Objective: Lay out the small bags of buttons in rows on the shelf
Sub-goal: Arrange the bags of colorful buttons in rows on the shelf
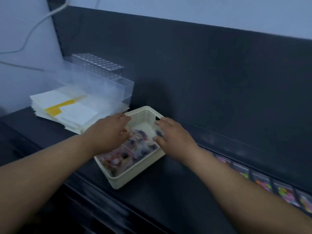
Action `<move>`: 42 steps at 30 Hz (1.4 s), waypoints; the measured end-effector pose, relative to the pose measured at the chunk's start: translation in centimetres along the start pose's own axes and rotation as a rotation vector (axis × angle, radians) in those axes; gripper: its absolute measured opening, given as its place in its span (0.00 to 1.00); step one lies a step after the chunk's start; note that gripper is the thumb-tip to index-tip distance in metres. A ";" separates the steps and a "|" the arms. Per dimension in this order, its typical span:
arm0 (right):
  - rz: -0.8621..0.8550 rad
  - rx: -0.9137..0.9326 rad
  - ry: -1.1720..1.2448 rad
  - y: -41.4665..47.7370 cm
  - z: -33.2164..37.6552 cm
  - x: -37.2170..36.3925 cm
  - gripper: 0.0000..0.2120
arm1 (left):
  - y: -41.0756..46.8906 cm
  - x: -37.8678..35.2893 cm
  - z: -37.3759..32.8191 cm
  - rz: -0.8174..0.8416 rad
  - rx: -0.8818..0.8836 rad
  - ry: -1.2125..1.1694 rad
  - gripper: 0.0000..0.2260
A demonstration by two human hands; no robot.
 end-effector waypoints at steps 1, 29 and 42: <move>0.021 -0.008 0.013 0.9 0.6 -0.6 0.26 | -0.1 -0.3 1.3 0.015 0.013 -0.009 0.26; 0.518 -0.044 -0.109 5.0 6.6 -9.1 0.44 | 1.2 -3.6 7.6 -0.025 -0.063 -0.186 0.19; 0.369 -0.415 0.990 6.1 3.8 -7.0 0.09 | 1.5 -3.3 7.5 -0.033 -0.009 -0.343 0.19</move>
Point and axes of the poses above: each hand's wrist, its own y-axis towards the middle knuckle, its own x-axis out of the back of the hand, z = x × y, the point moved 4 cm from there along y, towards the middle knuckle, and after that the axes turned 8 degrees about y, right-handed, at the moved point
